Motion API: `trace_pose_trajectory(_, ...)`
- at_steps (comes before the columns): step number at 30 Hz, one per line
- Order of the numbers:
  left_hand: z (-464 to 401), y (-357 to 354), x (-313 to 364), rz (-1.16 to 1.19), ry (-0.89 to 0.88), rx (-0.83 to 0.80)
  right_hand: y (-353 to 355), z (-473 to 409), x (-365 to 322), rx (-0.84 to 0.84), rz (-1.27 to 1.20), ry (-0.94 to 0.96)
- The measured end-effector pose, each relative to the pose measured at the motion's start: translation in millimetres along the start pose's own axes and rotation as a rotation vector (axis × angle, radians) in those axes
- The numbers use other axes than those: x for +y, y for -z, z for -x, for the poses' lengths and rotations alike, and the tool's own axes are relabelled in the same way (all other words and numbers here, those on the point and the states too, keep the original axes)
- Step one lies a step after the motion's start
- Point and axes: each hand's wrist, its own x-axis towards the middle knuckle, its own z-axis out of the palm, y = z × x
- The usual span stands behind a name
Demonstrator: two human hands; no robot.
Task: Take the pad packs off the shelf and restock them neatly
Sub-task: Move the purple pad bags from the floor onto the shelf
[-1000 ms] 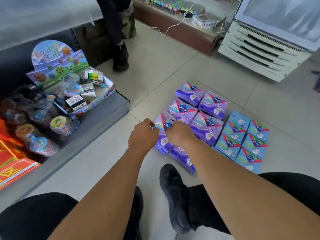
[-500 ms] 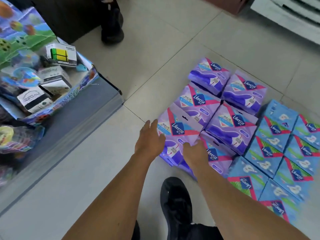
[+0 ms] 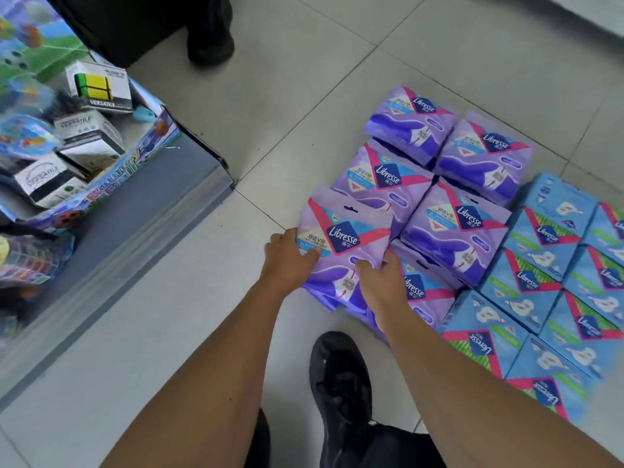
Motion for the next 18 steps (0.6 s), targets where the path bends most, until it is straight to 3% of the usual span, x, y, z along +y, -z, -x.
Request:
trace_pose_trajectory(6, 49, 54, 37, 0.341, 0.004, -0.030, 32, 32, -56, -0.079, -0.103, 0.199)
trace_pose_trajectory(12, 134, 160, 110, 0.362, -0.166, 0.244, 68, 111, -163, -0.161, -0.198, 0.501)
trace_pose_trajectory(18, 248, 288, 149, 0.381, -0.334, 0.569, 77, 230, -267, -0.370, -0.277, 0.772)
